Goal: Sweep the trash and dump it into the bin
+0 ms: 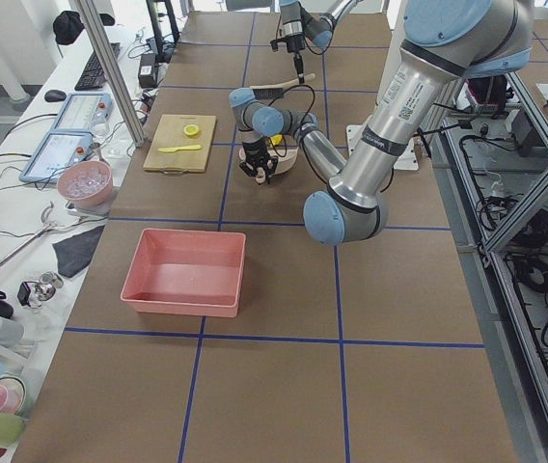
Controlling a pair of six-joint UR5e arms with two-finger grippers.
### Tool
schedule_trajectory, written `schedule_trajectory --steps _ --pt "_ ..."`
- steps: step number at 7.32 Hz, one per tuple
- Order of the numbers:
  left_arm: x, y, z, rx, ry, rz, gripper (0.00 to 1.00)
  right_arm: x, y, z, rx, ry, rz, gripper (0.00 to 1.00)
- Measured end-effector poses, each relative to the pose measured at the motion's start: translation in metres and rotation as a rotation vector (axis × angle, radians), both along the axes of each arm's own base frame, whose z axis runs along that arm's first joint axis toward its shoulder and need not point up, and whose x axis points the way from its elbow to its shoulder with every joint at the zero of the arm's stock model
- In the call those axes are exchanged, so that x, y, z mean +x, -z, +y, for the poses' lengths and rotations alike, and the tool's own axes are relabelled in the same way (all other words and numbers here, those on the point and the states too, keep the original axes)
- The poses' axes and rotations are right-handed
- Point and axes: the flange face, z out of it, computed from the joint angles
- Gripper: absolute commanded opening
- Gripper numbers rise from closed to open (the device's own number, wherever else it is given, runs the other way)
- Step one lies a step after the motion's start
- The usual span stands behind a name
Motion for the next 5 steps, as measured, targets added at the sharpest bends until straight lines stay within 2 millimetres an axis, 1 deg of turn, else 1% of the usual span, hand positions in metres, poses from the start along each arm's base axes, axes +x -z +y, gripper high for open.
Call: schedule_trajectory --steps 1,2,3,4,5 --pt "0.000 0.001 0.000 -0.002 0.003 0.000 0.00 -0.002 0.000 -0.008 0.035 -0.012 -0.004 0.00" --pt "0.000 0.001 0.000 -0.003 0.004 0.000 0.00 0.013 -0.012 -0.020 0.076 -0.023 0.001 0.00" --pt "0.001 0.001 -0.001 -0.004 0.005 -0.002 0.00 0.030 -0.034 -0.027 0.106 -0.021 0.016 0.00" --pt "0.001 0.000 -0.001 -0.009 0.014 -0.003 0.00 0.039 -0.054 -0.029 0.119 -0.017 0.036 0.00" --pt "0.002 0.000 -0.002 -0.020 0.030 -0.006 0.00 0.040 -0.069 -0.030 0.109 -0.013 0.054 0.00"
